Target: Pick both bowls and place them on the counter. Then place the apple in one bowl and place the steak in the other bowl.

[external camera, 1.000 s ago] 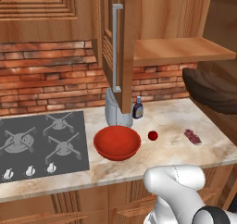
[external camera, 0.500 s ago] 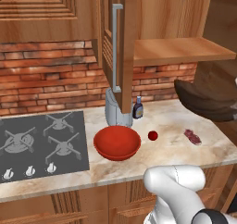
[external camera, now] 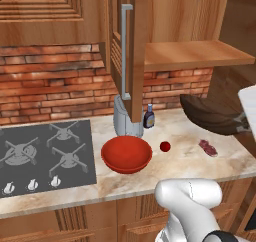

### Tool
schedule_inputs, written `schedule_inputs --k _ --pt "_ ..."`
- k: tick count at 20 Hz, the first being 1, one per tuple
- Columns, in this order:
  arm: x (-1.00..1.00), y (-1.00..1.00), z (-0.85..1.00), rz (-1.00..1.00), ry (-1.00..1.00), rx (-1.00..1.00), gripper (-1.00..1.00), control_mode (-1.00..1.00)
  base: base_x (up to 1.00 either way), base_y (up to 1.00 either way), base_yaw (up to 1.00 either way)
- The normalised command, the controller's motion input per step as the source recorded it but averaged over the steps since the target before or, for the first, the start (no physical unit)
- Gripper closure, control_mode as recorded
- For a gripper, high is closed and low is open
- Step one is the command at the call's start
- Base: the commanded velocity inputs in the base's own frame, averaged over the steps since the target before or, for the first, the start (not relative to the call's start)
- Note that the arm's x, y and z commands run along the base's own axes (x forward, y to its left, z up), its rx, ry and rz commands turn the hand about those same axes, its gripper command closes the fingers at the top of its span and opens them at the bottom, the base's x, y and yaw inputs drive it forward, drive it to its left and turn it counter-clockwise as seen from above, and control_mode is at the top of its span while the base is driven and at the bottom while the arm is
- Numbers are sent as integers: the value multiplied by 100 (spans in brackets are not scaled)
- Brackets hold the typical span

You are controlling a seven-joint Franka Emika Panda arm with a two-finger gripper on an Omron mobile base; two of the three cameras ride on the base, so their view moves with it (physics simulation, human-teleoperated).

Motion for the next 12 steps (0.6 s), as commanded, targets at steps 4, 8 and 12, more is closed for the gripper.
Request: schedule_inputs --k 4,8,12 --pt "43 -2 -37 0 9 0 100 -100 0 0 0" --pt "40 -8 -27 0 6 0 100 -100 0 0 0" --pt "38 -8 -19 0 6 0 100 -100 0 0 0"
